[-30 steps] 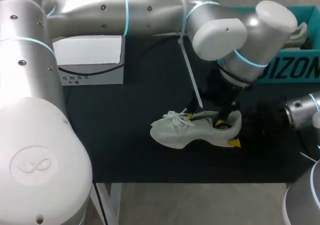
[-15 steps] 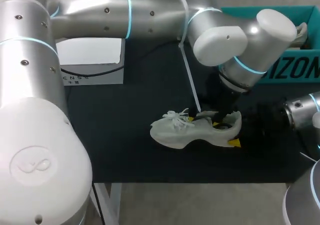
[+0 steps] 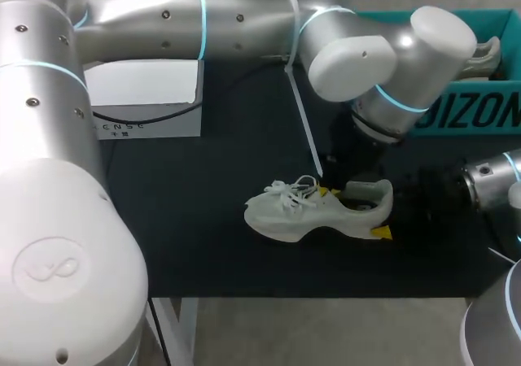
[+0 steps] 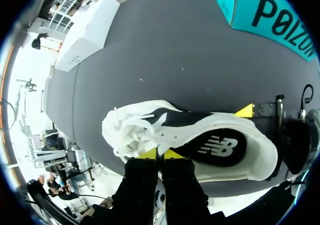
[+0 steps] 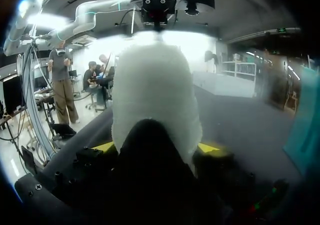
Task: Take the shoe out of the shoebox, open the shoe tongue, remove and reinsert the insole, then place the shoe into the shoebox
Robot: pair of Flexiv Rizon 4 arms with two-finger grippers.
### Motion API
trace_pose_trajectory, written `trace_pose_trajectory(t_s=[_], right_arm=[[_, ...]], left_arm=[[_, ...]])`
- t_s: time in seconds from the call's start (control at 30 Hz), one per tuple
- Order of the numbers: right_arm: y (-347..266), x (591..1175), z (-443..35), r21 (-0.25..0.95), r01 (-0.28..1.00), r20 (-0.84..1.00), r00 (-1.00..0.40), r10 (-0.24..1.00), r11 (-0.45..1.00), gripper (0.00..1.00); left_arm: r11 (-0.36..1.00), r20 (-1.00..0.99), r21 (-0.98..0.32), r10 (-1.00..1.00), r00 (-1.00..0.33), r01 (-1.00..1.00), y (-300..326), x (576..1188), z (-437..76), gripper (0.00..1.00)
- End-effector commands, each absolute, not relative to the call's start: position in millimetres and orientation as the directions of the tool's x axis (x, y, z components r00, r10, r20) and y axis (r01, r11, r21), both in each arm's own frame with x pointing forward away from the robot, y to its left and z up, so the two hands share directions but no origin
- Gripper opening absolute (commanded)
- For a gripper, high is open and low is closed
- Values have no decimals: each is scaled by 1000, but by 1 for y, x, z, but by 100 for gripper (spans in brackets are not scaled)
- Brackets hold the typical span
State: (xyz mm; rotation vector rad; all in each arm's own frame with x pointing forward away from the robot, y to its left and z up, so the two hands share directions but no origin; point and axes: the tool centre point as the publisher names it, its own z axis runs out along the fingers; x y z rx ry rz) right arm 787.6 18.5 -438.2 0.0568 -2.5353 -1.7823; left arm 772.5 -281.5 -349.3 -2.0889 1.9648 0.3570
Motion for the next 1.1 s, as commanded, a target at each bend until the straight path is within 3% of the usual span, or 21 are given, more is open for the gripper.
trace_pose_trajectory(t_s=[0.03, 0.53, 0.9, 0.93, 0.97, 1.0, 1.07, 1.1], right_arm=[[22, 788, -448, 941, -6, 13, -999, -53, 339, 0], [22, 788, -448, 941, -6, 13, -999, -53, 339, 0], [22, 788, -448, 941, -6, 13, -999, -53, 339, 0], [22, 788, -448, 941, -6, 13, -999, -53, 339, 0], [22, 788, -448, 941, -6, 13, -999, -53, 339, 0], [22, 788, -448, 941, -6, 13, -999, -53, 339, 0], [22, 788, -448, 941, -6, 13, -999, -53, 339, 0], [22, 788, -448, 941, -6, 13, -999, -53, 339, 0]], left_arm=[[-59, -328, -27, -942, 64, -998, -269, 773, -341, 0], [-113, -252, -69, -959, 127, -991, -219, 762, -310, 0], [-160, -62, 0, -985, 159, -987, -186, 759, -317, 0], [-157, -47, 2, -987, 157, -988, -188, 759, -316, 29], [-146, -27, -6, -989, 146, -989, -190, 759, -316, 44], [-130, 13, 1, -991, 130, -992, -193, 760, -315, 80], [-124, 48, 1, -991, 124, -992, -196, 761, -314, 100], [-118, 66, 8, -991, 118, -993, -198, 761, -314, 100]])
